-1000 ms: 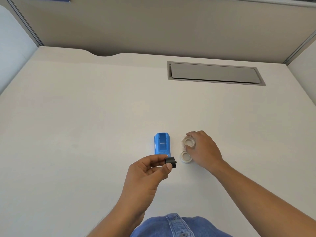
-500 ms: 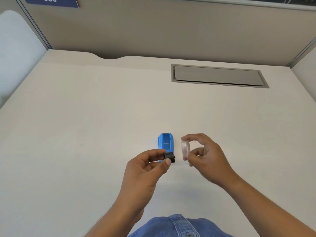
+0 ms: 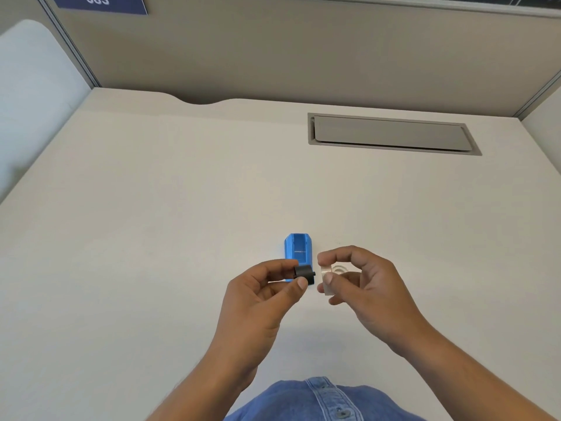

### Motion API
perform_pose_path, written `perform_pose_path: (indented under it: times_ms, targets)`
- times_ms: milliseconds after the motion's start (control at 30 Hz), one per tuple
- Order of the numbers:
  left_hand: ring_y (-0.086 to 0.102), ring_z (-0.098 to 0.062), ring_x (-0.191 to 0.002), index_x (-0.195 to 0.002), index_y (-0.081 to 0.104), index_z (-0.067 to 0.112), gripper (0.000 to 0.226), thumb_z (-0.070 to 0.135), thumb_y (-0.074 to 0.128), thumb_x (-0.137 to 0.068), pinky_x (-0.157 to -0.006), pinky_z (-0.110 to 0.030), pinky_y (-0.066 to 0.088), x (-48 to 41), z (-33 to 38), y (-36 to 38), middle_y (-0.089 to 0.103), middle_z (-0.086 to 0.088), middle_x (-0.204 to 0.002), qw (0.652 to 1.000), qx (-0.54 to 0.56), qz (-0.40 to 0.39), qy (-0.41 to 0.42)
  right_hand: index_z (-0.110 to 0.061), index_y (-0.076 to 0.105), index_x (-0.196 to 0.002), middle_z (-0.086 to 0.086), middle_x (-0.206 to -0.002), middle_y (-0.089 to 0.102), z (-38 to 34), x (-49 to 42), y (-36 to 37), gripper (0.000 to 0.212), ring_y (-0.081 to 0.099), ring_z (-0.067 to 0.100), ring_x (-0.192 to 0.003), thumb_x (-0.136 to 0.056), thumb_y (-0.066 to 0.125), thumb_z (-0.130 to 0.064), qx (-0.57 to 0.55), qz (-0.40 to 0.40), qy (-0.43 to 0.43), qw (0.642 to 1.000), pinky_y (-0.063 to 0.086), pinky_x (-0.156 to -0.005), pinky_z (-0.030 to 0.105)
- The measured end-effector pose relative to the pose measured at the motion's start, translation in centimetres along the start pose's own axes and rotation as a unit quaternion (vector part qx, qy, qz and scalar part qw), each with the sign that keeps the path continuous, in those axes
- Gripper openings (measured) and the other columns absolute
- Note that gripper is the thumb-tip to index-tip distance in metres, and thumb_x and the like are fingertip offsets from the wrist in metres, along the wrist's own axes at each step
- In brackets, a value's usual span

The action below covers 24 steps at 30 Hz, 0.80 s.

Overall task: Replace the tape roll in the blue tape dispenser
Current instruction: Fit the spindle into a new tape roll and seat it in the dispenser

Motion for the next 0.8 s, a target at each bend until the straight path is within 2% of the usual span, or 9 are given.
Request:
perform_pose_path:
  times_ms: [67,133,233,300,400,467,567,633,800]
  targets:
    - [0.072,-0.012,-0.083,-0.097,0.076,0.029,0.019,0.016,0.076,-0.084,-0.088,-0.037,0.054,0.1,0.1,0.0,0.080,-0.001,-0.092,1.000,0.000,-0.002,0.001,-0.032,0.071,-0.097,0.011,-0.087,0.075,0.0,0.1,0.2,0.020,0.072,0.036,-0.079,-0.084,0.071,-0.016,0.000,-0.007,0.004,1.000,0.058,-0.075,0.057]
    - [0.072,-0.013,-0.084,-0.098,0.076,0.029,0.019,0.017,0.077,-0.084,-0.088,-0.037,0.054,0.2,0.2,-0.1,0.080,-0.002,-0.092,1.000,0.001,-0.002,0.002,-0.032,0.071,-0.099,0.014,-0.089,0.075,-0.1,0.3,0.3,0.025,0.071,0.041,-0.080,-0.080,0.072,-0.016,-0.006,-0.011,0.007,1.000,0.055,-0.077,0.062]
    - [0.073,-0.013,-0.085,-0.099,0.076,0.030,0.020,0.018,0.076,-0.083,-0.087,-0.037,0.054,0.3,0.4,-0.1,0.080,-0.002,-0.092,1.000,0.004,-0.003,0.006,-0.026,0.072,-0.101,0.003,-0.102,0.073,-0.3,0.4,0.5,0.028,0.075,0.032,-0.080,-0.084,0.070,-0.004,-0.036,-0.014,0.002,0.999,0.061,-0.077,0.049]
    - [0.073,-0.012,-0.084,-0.098,0.076,0.031,0.020,0.017,0.076,-0.083,-0.084,-0.031,0.054,0.3,0.6,0.0,0.080,-0.001,-0.091,1.000,0.009,-0.006,0.010,-0.019,0.071,-0.104,0.005,-0.111,0.070,-0.5,0.3,0.5,0.025,0.076,0.031,-0.081,-0.087,0.069,-0.001,-0.076,-0.022,0.003,0.997,0.061,-0.073,0.037]
    - [0.073,-0.012,-0.083,-0.097,0.076,0.034,0.023,0.015,0.076,-0.083,-0.075,-0.020,0.055,0.4,0.8,0.1,0.080,-0.002,-0.090,1.000,0.014,-0.012,0.014,-0.015,0.069,-0.106,0.006,-0.113,0.069,-0.9,0.5,0.5,0.021,0.075,0.034,-0.083,-0.086,0.069,-0.009,-0.125,-0.035,0.001,0.992,0.060,-0.075,0.034]
    - [0.074,-0.014,-0.086,-0.097,0.075,0.032,0.023,0.014,0.076,-0.082,-0.075,-0.016,0.054,0.5,0.9,0.1,0.080,-0.004,-0.089,1.000,0.019,-0.016,0.014,-0.016,0.068,-0.109,0.002,-0.115,0.069,-1.2,0.6,0.6,0.027,0.074,0.033,-0.088,-0.083,0.066,-0.012,-0.138,-0.051,-0.001,0.989,0.060,-0.080,0.035]
    - [0.074,-0.018,-0.087,-0.098,0.076,0.028,0.023,0.012,0.077,-0.082,-0.075,-0.016,0.054,0.5,0.9,0.1,0.080,-0.006,-0.089,1.000,0.022,-0.015,0.015,-0.025,0.066,-0.114,-0.003,-0.119,0.068,-1.3,0.8,0.8,0.042,0.074,0.030,-0.092,-0.080,0.067,0.000,-0.108,-0.078,-0.008,0.991,0.059,-0.086,0.037]
    - [0.074,-0.016,-0.082,-0.098,0.075,0.024,0.023,0.010,0.078,-0.081,-0.073,-0.017,0.054,0.5,0.9,0.0,0.080,-0.004,-0.088,1.000,0.017,-0.008,0.016,-0.029,0.065,-0.116,-0.004,-0.120,0.068,-1.4,0.9,0.9,0.049,0.074,0.028,-0.092,-0.081,0.069,0.005,-0.075,-0.086,-0.014,0.993,0.059,-0.084,0.038]
    - [0.073,-0.016,-0.075,-0.088,0.074,0.028,0.024,0.008,0.081,-0.078,-0.069,-0.019,0.055,0.4,0.9,-0.1,0.080,-0.002,-0.087,1.000,-0.004,-0.002,0.011,-0.040,0.066,-0.117,-0.011,-0.109,0.071,-1.8,1.2,0.6,0.047,0.069,0.015,-0.079,-0.080,0.075,-0.012,0.007,-0.075,-0.029,0.997,0.055,-0.070,0.022]
Point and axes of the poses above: each hand's wrist, its own x-axis away from the middle knuckle, its own y-axis out of the palm, z = x × y, the point moved 5 cm from there along -x, towards the middle knuckle
